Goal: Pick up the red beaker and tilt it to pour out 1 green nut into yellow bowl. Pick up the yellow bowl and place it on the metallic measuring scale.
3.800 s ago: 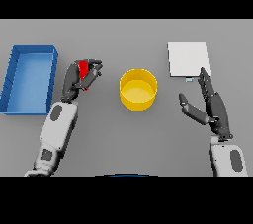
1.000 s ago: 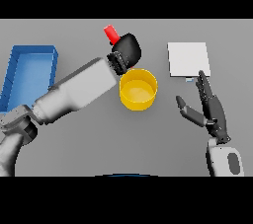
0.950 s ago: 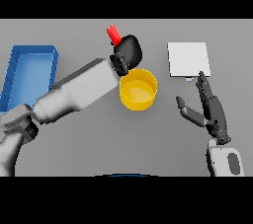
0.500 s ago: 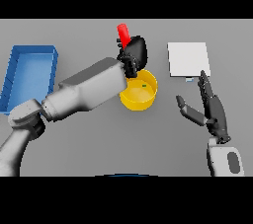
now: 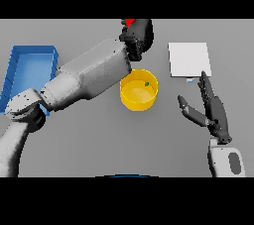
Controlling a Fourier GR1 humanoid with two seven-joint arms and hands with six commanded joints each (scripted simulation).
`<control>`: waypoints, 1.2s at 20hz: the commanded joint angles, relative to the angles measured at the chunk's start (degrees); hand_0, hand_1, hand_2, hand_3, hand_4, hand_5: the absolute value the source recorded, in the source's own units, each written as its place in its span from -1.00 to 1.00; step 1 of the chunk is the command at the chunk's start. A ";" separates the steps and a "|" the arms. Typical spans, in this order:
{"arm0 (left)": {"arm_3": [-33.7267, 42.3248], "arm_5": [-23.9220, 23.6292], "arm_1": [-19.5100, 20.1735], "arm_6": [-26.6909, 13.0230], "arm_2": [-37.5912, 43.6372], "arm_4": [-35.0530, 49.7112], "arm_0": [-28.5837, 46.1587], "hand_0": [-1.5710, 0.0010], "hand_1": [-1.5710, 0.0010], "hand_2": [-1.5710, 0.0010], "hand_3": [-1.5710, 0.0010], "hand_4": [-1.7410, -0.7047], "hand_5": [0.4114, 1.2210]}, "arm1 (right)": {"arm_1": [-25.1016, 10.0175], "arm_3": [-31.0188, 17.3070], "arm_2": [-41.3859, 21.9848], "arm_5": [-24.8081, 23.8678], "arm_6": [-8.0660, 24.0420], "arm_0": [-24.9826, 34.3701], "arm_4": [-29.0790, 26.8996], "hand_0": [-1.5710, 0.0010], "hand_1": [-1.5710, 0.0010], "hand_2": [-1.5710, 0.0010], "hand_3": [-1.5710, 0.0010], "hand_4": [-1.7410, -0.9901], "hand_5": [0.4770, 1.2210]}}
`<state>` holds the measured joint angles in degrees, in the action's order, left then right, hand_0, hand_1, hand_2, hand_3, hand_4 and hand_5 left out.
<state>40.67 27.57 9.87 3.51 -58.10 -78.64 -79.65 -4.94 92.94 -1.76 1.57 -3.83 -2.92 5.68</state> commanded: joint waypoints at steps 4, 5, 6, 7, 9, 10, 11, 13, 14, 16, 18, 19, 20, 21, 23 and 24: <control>-2.55 -4.41 3.28 -0.32 5.51 1.02 -6.79 -1.00 -0.75 -0.74 -0.54 -0.88 0.95 | -0.39 0.10 0.20 1.20 -0.10 0.57 -1.24 1.00 1.00 1.00 1.00 0.36 -0.61; -4.03 -5.86 3.93 0.13 7.05 1.38 -8.74 -1.00 -0.80 -0.79 -0.63 -0.79 0.96 | -0.31 0.83 -0.27 1.25 -0.78 0.10 -0.92 1.00 1.00 1.00 1.00 0.33 -0.60; -6.05 -5.64 5.01 0.08 8.88 1.78 -11.33 -1.00 -0.84 -0.83 -0.71 -0.72 0.97 | -0.13 0.73 -0.41 1.31 -0.76 0.15 -0.95 1.00 1.00 1.00 1.00 0.32 -0.59; -7.65 -5.43 6.86 -0.80 11.84 2.99 -13.61 -1.00 -0.87 -0.87 -0.77 -0.67 0.97 | 0.25 0.23 -0.50 0.71 0.08 0.76 -0.54 1.00 1.00 1.00 1.00 0.29 -0.58; -11.60 -6.11 7.65 -2.79 16.30 5.03 -15.74 -1.00 -0.92 -0.91 -0.85 -0.61 0.98 | -0.85 0.15 0.27 1.38 0.16 1.29 -1.32 1.00 1.00 1.00 1.00 0.24 -0.56; -14.05 -6.10 8.84 -4.22 20.31 7.74 -16.49 -1.00 -0.94 -0.93 -0.88 -0.69 0.99 | -0.95 0.09 0.18 1.58 0.09 1.54 -1.42 1.00 1.00 1.00 1.00 0.23 -0.55; -16.56 -6.18 11.26 -7.40 25.77 11.68 -16.38 -1.00 -0.95 -0.95 -0.84 -0.75 0.99 | -1.02 0.17 -0.20 1.48 -0.38 0.98 -0.82 1.00 1.00 1.00 1.00 0.20 -0.55; -20.62 -7.77 14.66 -10.28 34.21 18.35 -15.60 -1.00 -0.97 -0.97 -0.85 -0.84 0.99 | -1.29 0.01 -0.56 1.54 0.14 2.26 -0.43 1.00 1.00 1.00 1.00 0.16 -0.53; -22.08 -8.87 16.03 -11.58 37.37 20.96 -14.92 -1.00 -0.97 -0.97 -0.83 -0.87 0.99 | -1.22 -0.27 -0.74 1.81 -0.78 1.84 -0.42 1.00 1.00 1.00 1.00 0.14 -0.53; -22.99 -12.09 18.12 -13.49 41.35 24.50 -12.71 -1.00 -0.98 -0.98 -0.77 -0.92 1.00 | -1.07 -0.15 -1.36 1.28 -2.07 1.95 0.76 1.00 1.00 1.00 1.00 0.16 -0.53; -22.72 -14.94 20.60 -15.00 45.37 28.40 -9.94 -1.00 -0.99 -0.99 -0.79 -0.95 1.00 | -1.08 -0.55 -1.51 1.31 -1.82 2.37 0.91 1.00 1.00 1.00 1.00 0.17 -0.53; -22.53 -16.23 21.68 -17.19 47.68 30.60 -8.28 -1.00 -0.99 -0.99 -0.83 -0.96 1.00 | -1.39 -0.80 -1.32 1.28 -1.82 2.19 1.00 1.00 1.00 1.00 1.00 0.18 -0.53; -22.17 -17.75 22.10 -18.66 48.85 31.96 -6.09 -1.00 -0.99 -0.99 -0.78 -0.97 1.00 | -1.28 -1.13 -1.13 1.30 -1.33 2.67 0.64 1.00 1.00 1.00 1.00 0.19 -0.54; -21.54 -19.13 22.73 -20.24 49.92 33.12 -4.16 -1.00 -0.99 -0.99 -0.79 -0.97 1.00 | -1.26 -1.09 -1.09 1.40 -0.95 2.71 0.40 1.00 1.00 1.00 1.00 0.21 -0.54; -20.05 -20.86 23.43 -22.62 51.46 35.31 0.36 -1.00 -1.00 -1.00 -0.83 -0.98 1.00 | -0.54 -1.21 -1.49 1.58 -0.49 2.99 0.08 1.00 1.00 1.00 1.00 0.24 -0.52; -19.30 -21.54 23.63 -24.16 52.30 36.52 2.68 -1.00 -1.00 -1.00 -0.87 -0.99 1.00 | -0.53 -1.32 -1.13 1.55 -0.22 3.17 -0.36 1.00 1.00 1.00 1.00 0.24 -0.52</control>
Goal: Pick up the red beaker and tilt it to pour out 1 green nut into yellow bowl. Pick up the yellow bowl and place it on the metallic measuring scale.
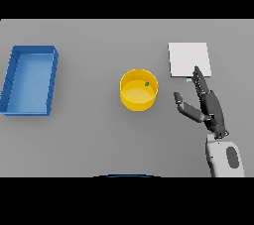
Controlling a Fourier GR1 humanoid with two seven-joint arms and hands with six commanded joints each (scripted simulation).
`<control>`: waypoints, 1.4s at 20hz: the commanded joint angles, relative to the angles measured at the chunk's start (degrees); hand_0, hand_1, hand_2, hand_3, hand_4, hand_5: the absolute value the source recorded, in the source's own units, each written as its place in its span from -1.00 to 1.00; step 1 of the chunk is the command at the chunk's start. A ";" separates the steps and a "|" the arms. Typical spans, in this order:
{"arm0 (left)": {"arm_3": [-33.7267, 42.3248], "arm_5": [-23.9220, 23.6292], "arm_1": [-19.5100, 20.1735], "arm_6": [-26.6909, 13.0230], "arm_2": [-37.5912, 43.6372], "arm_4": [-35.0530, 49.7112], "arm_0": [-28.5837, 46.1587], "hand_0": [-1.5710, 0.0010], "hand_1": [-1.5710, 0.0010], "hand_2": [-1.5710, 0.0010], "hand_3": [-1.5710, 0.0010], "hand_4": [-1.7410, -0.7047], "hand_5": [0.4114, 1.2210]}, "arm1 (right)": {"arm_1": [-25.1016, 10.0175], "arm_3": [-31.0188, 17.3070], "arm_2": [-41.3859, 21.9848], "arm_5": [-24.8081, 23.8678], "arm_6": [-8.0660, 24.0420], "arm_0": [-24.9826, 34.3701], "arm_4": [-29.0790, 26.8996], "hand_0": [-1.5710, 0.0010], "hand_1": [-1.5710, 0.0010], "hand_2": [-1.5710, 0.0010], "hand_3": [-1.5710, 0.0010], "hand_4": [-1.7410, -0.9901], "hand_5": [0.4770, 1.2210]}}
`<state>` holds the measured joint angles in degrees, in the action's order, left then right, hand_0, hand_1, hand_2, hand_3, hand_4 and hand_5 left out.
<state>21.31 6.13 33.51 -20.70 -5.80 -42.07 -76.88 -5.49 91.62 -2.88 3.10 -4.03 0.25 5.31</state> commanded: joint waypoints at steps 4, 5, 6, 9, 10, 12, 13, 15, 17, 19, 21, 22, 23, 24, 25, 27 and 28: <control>4.22 -2.76 -0.86 -5.82 4.03 6.26 9.92 -1.00 -1.00 -1.00 -0.86 -0.99 1.00 | -0.68 -0.31 -0.26 0.15 -1.48 -0.74 0.89 1.00 1.00 1.00 1.00 0.17 -0.48; 5.81 -3.53 -1.11 -7.29 4.99 7.69 11.78 -1.00 -1.00 -1.00 -0.81 -1.00 1.00 | -1.06 -0.08 -0.13 0.59 -2.15 -1.09 0.59 1.00 1.00 1.00 1.00 0.16 -0.46; 7.02 -4.07 -1.14 -8.06 6.10 9.18 13.60 -1.00 -1.00 -1.00 -0.84 -1.00 1.00 | -1.36 0.10 -0.18 0.83 -2.39 -1.57 0.63 1.00 1.00 1.00 1.00 0.17 -0.45; 14.06 -5.69 -1.36 -11.06 7.32 12.29 22.00 -1.00 -1.00 -1.00 -0.92 -1.00 1.00 | -1.60 -0.17 -0.19 0.91 -2.03 -0.88 0.76 1.00 1.00 1.00 1.00 0.17 -0.40; 16.57 -5.95 -1.54 -11.78 7.23 12.85 23.95 -1.00 -1.00 -1.00 -0.94 -1.00 1.00 | -1.19 -0.03 -0.41 0.73 -1.82 -0.97 0.80 1.00 1.00 1.00 1.00 0.16 -0.38; 22.70 -6.72 -1.80 -13.35 6.98 13.91 28.68 -1.00 -1.00 -1.00 -0.84 -1.00 1.00 | -1.87 0.34 -0.24 1.13 -1.96 -0.91 0.65 1.00 1.00 1.00 1.00 0.15 -0.36; 26.10 -7.20 -1.72 -13.44 6.87 14.38 31.40 -1.00 -1.00 -1.00 -0.80 -1.00 1.00 | -2.04 0.60 -0.29 1.14 -2.12 -1.52 0.83 1.00 1.00 1.00 1.00 0.15 -0.35; 28.61 -7.33 -2.10 -14.24 7.68 14.22 34.11 -1.00 -1.00 -1.00 -0.73 -1.00 1.00 | -1.51 0.49 -0.98 0.61 -1.93 -1.22 1.83 1.00 1.00 1.00 1.00 0.11 -0.34; 29.98 -8.05 -3.03 -14.23 9.25 13.44 35.75 -1.00 -1.00 -1.00 -0.69 -0.99 0.92 | -1.26 -0.55 -0.96 0.42 -2.08 -1.14 2.09 1.00 1.00 1.00 1.00 0.09 -0.34; 32.63 -8.14 -4.37 -14.15 9.79 13.11 37.61 -1.00 -1.00 -1.00 -0.74 -0.89 0.72 | -1.30 -0.31 -0.68 0.41 -1.75 -0.63 1.66 1.00 1.00 1.00 1.00 0.08 -0.33; 35.82 -6.09 -5.23 -14.22 10.59 12.90 40.44 -1.00 -1.00 -1.00 -0.84 -0.70 0.36 | -1.56 0.06 -0.88 0.20 -2.67 -1.51 2.34 1.00 1.00 1.00 1.00 0.11 -0.33; 37.01 -5.42 -5.97 -14.25 11.30 12.71 41.65 -1.00 -1.00 -1.00 -0.62 -0.54 0.20 | -1.43 0.21 -1.12 0.37 -3.23 -1.87 2.33 1.00 1.00 1.00 1.00 0.11 -0.32; 38.03 -4.03 -6.47 -14.19 11.73 12.80 42.09 -1.00 -1.00 -1.00 -0.38 -0.28 0.08 | -1.45 -0.21 -0.98 0.25 -2.15 -1.02 2.37 1.00 1.00 1.00 1.00 0.10 -0.32; 39.43 -3.08 -7.11 -14.12 11.89 12.99 42.77 -1.00 -1.00 -1.00 -0.19 -0.06 -0.02 | -1.72 0.18 -0.68 0.15 -2.13 -1.25 2.23 1.00 1.00 1.00 1.00 0.10 -0.32; 41.64 -1.23 -7.83 -14.05 12.50 14.44 43.88 -1.00 -0.94 -0.80 -0.09 0.17 -0.09 | -1.37 -0.47 -0.81 0.09 -2.12 -1.23 2.31 1.00 1.00 1.00 1.00 0.11 -0.32; 44.59 2.61 -8.49 -14.17 14.36 16.90 44.93 -0.56 -0.32 -0.19 0.26 0.48 -0.20 | -1.38 -0.82 -0.95 -0.06 -2.64 -1.36 2.78 1.00 1.00 1.00 1.00 0.12 -0.32; 46.05 4.53 -8.77 -14.12 14.38 17.98 45.41 -0.25 -0.06 0.05 0.41 0.58 -0.25 | -1.27 -0.78 -0.95 -0.19 -2.34 -1.08 2.82 1.00 1.00 1.00 1.00 0.12 -0.33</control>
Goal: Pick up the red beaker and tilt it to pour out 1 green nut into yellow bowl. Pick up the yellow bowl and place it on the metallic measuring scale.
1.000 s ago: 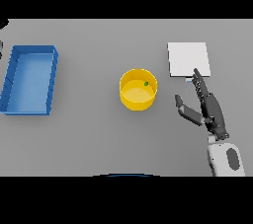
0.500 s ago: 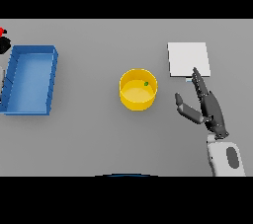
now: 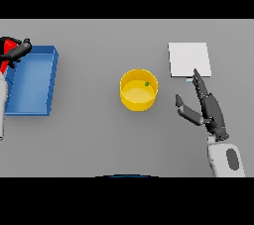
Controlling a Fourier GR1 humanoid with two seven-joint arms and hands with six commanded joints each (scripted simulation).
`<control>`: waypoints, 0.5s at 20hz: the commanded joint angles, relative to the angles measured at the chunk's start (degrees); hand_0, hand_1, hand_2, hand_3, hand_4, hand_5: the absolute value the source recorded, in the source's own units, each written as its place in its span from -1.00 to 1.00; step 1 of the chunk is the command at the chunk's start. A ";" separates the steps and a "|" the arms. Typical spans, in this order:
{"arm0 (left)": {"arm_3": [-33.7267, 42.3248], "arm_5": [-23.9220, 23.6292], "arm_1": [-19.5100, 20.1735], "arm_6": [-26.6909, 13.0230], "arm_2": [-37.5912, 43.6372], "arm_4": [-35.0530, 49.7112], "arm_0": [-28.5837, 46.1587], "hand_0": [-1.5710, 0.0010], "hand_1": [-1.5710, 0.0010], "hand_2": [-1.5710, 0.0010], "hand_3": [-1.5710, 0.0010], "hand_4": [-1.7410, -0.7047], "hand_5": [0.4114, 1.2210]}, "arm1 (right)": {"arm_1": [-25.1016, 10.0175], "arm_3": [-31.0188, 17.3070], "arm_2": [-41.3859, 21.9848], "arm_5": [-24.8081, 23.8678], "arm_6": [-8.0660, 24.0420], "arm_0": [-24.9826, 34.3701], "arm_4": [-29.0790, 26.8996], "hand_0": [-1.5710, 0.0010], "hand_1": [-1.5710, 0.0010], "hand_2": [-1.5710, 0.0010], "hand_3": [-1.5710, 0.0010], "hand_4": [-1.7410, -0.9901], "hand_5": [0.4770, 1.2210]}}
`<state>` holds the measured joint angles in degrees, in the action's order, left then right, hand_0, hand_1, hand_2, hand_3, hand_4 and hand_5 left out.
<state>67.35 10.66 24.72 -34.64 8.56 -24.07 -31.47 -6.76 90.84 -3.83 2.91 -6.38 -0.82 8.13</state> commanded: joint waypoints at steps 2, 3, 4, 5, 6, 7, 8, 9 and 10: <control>1.16 2.96 0.01 -0.30 0.48 -0.23 0.09 0.20 0.32 0.39 0.62 0.72 -0.32 | -0.11 0.60 0.20 -0.05 -0.36 -0.76 -0.25 1.00 1.00 1.00 1.00 0.12 -0.33; 2.42 3.99 0.09 -0.24 0.45 -0.44 0.82 0.36 0.46 0.51 0.70 0.76 -0.34 | -0.12 0.56 0.17 0.14 -0.69 -0.89 -0.37 1.00 1.00 1.00 1.00 0.13 -0.33; 1.49 5.23 0.05 -0.31 0.52 -2.26 0.45 0.49 0.57 0.61 0.76 0.80 -0.37 | -0.32 0.75 0.29 0.34 -0.56 -0.65 -0.62 1.00 1.00 1.00 1.00 0.13 -0.33; 0.51 6.70 -0.09 -0.31 1.22 -3.71 -0.32 0.59 0.65 0.69 0.81 0.83 -0.39 | -0.23 0.84 0.16 0.44 -0.59 -0.43 -0.66 1.00 1.00 1.00 1.00 0.13 -0.34; -0.16 7.88 -0.50 -0.31 1.56 -4.76 -0.75 0.67 0.72 0.75 0.84 0.85 -0.40 | -0.55 0.38 0.34 0.40 -0.25 -0.06 -0.46 1.00 1.00 1.00 1.00 0.15 -0.34; -0.69 8.95 -0.84 -0.31 2.45 -6.20 -1.28 0.74 0.78 0.80 0.88 0.86 -0.40 | -0.71 0.15 0.32 -0.01 0.06 0.10 0.16 1.00 1.00 1.00 1.00 0.15 -0.36; -0.12 9.21 -1.50 -0.28 2.50 -6.61 -0.75 0.79 0.82 0.84 0.90 0.86 -0.40 | -0.75 0.10 0.22 -0.24 0.05 0.13 0.57 1.00 1.00 1.00 1.00 0.16 -0.36; 0.21 8.76 -1.60 -0.29 2.09 -7.38 -0.86 0.83 0.86 0.87 0.92 0.89 -0.40 | -0.70 0.16 0.08 -0.39 0.00 0.10 0.85 1.00 1.00 1.00 1.00 0.16 -0.36; 1.09 8.29 -1.87 -0.23 1.79 -7.90 -0.50 0.87 0.89 0.90 0.94 0.92 -0.40 | -0.20 0.07 -0.39 -0.62 -0.20 -0.05 1.31 1.00 1.00 1.00 1.00 0.17 -0.36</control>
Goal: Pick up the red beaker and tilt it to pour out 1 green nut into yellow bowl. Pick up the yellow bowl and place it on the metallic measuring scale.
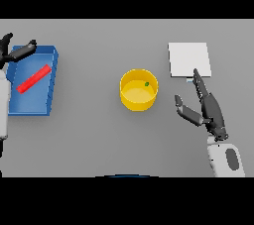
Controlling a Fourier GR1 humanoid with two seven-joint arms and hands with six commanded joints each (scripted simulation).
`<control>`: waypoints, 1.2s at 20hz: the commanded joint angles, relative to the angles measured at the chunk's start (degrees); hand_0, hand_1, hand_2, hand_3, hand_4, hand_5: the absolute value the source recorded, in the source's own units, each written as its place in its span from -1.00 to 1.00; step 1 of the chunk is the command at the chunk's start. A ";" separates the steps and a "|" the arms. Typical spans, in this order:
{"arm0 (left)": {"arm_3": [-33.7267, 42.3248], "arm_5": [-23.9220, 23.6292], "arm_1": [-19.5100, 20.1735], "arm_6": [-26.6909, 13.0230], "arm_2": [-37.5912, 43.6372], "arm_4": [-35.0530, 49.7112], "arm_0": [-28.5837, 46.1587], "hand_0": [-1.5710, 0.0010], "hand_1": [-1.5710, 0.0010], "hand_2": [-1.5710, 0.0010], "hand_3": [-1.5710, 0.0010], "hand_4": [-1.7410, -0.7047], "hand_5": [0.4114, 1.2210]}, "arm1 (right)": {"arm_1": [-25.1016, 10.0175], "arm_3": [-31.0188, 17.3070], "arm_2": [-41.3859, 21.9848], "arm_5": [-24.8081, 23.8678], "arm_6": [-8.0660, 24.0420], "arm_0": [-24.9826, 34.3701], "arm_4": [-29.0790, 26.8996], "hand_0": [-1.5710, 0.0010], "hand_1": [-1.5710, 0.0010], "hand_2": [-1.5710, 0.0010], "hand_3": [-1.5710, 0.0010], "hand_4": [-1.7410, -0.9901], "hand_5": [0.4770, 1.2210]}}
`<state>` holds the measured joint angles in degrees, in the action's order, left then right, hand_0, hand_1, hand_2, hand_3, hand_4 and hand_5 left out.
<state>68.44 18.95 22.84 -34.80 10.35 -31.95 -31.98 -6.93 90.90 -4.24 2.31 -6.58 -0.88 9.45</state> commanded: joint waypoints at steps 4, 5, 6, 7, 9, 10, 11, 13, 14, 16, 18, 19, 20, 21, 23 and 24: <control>3.20 -2.36 -1.14 0.25 0.29 0.06 1.64 0.95 0.95 0.96 0.97 0.95 -0.38 | -0.56 0.92 -0.52 -0.89 3.94 1.54 1.73 1.00 1.00 1.00 1.00 0.23 -0.43; 3.40 -3.01 -1.14 0.15 0.54 -0.04 1.12 0.96 0.96 0.97 0.98 0.96 -0.37 | -1.16 1.20 -1.47 -1.93 5.12 1.90 4.48 1.00 1.00 1.00 1.00 0.28 -0.47; 3.28 -3.04 -1.16 0.38 0.59 0.05 1.04 0.96 0.97 0.97 0.98 0.97 -0.35 | -2.28 2.24 -2.34 -1.66 6.09 2.94 6.20 1.00 1.00 1.00 1.00 0.38 -0.50; 3.06 -3.21 -1.32 0.49 0.74 0.21 0.91 0.97 0.98 0.98 0.99 0.98 -0.33 | -3.19 1.78 -2.93 0.10 5.04 4.05 6.00 1.00 1.00 1.00 1.00 0.47 -0.50; 3.77 -3.68 -1.74 1.59 0.81 0.56 1.27 0.98 0.98 0.99 0.99 0.97 -0.31 | -5.82 0.33 -4.36 4.45 1.55 7.51 5.82 0.99 1.00 1.00 1.00 0.51 -0.45; 4.00 -3.65 -1.75 1.10 1.00 0.69 1.14 0.99 0.99 0.99 0.99 0.96 -0.29 | -6.90 -0.45 -5.21 6.14 1.46 8.99 6.35 0.99 1.00 1.00 1.00 0.44 -0.45; 3.80 -3.89 -2.06 1.19 1.02 0.75 1.32 0.99 0.99 0.99 0.99 0.95 -0.27 | -8.60 -0.58 -6.69 7.75 0.77 11.12 8.04 0.99 1.00 1.00 1.00 0.36 -0.46; 4.35 -3.91 -1.93 2.04 0.80 0.60 1.76 0.99 0.99 0.99 1.00 0.93 -0.26 | -11.03 -1.30 -9.76 9.74 2.59 14.45 12.45 0.99 1.00 1.00 1.00 0.28 -0.52; 4.91 -3.80 -2.23 1.82 0.70 0.77 1.98 0.99 1.00 1.00 1.00 0.93 -0.27 | -11.71 -1.48 -10.60 10.30 3.15 15.20 13.71 1.00 1.00 1.00 1.00 0.30 -0.54; 5.07 -3.58 -2.21 1.83 1.23 1.40 2.21 1.00 1.00 1.00 1.00 0.92 -0.26 | -13.91 -3.16 -14.98 11.38 2.14 18.50 19.84 1.00 1.00 1.00 1.00 0.35 -0.60; 4.24 -3.74 -2.15 2.13 1.06 1.06 1.88 1.00 1.00 1.00 1.00 0.92 -0.26 | -15.11 -5.27 -17.55 12.37 0.34 21.06 22.96 1.00 1.00 1.00 1.00 0.37 -0.63; 4.31 -3.53 -2.18 2.12 1.06 1.21 1.81 1.00 1.00 1.00 1.00 0.91 -0.25 | -15.78 -5.74 -18.64 13.72 0.14 22.97 23.92 1.00 1.00 1.00 1.00 0.36 -0.63; 4.55 -3.51 -2.05 2.60 1.34 1.49 2.35 1.00 1.00 1.00 1.00 0.91 -0.25 | -16.32 -6.72 -19.50 14.69 -0.86 24.30 24.56 1.00 1.00 1.00 1.00 0.35 -0.62; 4.02 -3.56 -1.76 3.23 1.50 1.54 1.97 1.00 1.00 1.00 1.00 0.90 -0.25 | -17.15 -6.76 -20.45 16.01 -1.88 25.64 25.17 1.00 1.00 1.00 1.00 0.35 -0.61; 4.47 -3.39 -2.39 2.80 1.36 1.84 2.03 1.00 1.00 1.00 1.00 0.90 -0.25 | -17.78 -7.87 -22.77 18.38 -1.96 28.00 27.01 1.00 1.00 1.00 1.00 0.37 -0.58; 4.06 -3.62 -2.01 2.88 1.61 1.67 1.78 1.00 1.00 1.00 1.00 0.90 -0.24 | -17.19 -8.44 -23.71 19.25 -1.29 29.32 27.52 1.00 1.00 1.00 1.00 0.39 -0.57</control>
<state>72.50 15.31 20.84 -31.98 11.96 -30.30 -30.21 -24.07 82.48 -27.95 21.52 -7.83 28.47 36.96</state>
